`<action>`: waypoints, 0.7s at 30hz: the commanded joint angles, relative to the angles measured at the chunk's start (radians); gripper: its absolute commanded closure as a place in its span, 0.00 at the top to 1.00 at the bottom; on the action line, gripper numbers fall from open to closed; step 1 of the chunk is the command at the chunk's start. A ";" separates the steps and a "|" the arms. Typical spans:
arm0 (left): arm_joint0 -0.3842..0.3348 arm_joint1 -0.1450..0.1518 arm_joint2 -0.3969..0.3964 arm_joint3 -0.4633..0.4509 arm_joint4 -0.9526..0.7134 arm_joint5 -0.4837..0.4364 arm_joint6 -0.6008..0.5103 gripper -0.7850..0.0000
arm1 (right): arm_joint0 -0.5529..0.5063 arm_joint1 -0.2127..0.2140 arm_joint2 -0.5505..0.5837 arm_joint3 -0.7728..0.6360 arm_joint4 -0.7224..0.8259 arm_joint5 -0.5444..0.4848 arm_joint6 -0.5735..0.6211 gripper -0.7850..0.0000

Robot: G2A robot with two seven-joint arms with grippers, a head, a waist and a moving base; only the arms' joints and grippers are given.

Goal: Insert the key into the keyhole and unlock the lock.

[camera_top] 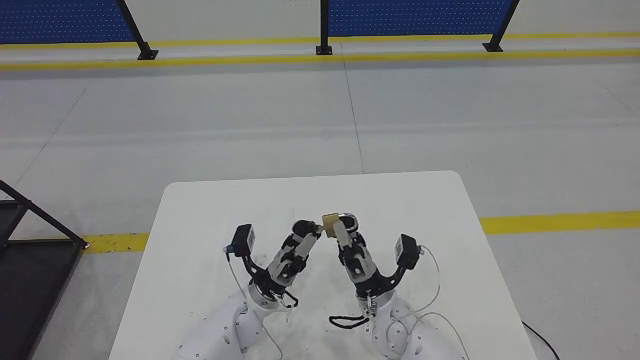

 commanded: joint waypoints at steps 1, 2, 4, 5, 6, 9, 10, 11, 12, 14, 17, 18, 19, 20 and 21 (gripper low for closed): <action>-0.007 0.005 0.013 0.005 -0.002 0.000 0.000 0.31 | -0.002 0.000 0.003 -0.003 0.004 0.003 0.011 0.00; -0.010 0.007 0.017 0.009 -0.003 0.000 0.000 0.31 | -0.003 -0.001 0.005 -0.005 0.005 0.005 0.014 0.00; -0.016 0.010 0.025 0.012 -0.008 0.000 0.000 0.29 | -0.005 -0.001 0.007 -0.008 0.005 0.006 0.020 0.00; -0.019 0.011 0.029 0.014 -0.010 0.000 0.000 0.29 | -0.006 -0.001 0.008 -0.009 0.007 0.005 0.023 0.00; -0.022 0.012 0.032 0.015 -0.013 0.000 0.000 0.29 | -0.007 -0.002 0.009 -0.010 0.007 0.005 0.027 0.00; -0.029 0.015 0.039 0.019 -0.022 0.000 0.000 0.24 | -0.010 -0.002 0.012 -0.012 0.008 0.005 0.035 0.00; -0.030 0.016 0.041 0.020 -0.024 0.000 0.000 0.23 | -0.011 -0.002 0.013 -0.013 0.008 0.005 0.038 0.00; -0.032 0.017 0.042 0.020 -0.027 0.000 0.000 0.22 | -0.012 -0.002 0.014 -0.014 0.006 0.005 0.041 0.00; -0.033 0.018 0.042 0.023 -0.031 0.000 0.000 0.21 | -0.013 -0.003 0.015 -0.015 0.005 0.006 0.042 0.00; -0.036 0.019 0.045 0.024 -0.033 0.000 0.000 0.16 | -0.015 -0.003 0.016 -0.017 0.003 0.006 0.045 0.00; -0.039 0.020 0.049 0.028 -0.039 0.000 0.000 0.09 | -0.016 -0.004 0.018 -0.018 0.001 0.006 0.049 0.00; -0.041 0.021 0.050 0.030 -0.038 0.000 0.000 0.05 | -0.017 -0.004 0.019 -0.017 0.001 0.007 0.051 0.00; -0.043 0.021 0.051 0.032 -0.037 0.000 0.000 0.01 | -0.017 -0.005 0.020 -0.017 0.001 0.007 0.053 0.00; -0.044 0.021 0.050 0.034 -0.034 0.000 0.000 0.00 | -0.017 -0.005 0.020 -0.018 0.002 0.006 0.054 0.00; -0.046 0.022 0.046 0.036 -0.027 0.000 0.000 0.00 | -0.017 -0.005 0.021 -0.017 0.000 0.006 0.056 0.00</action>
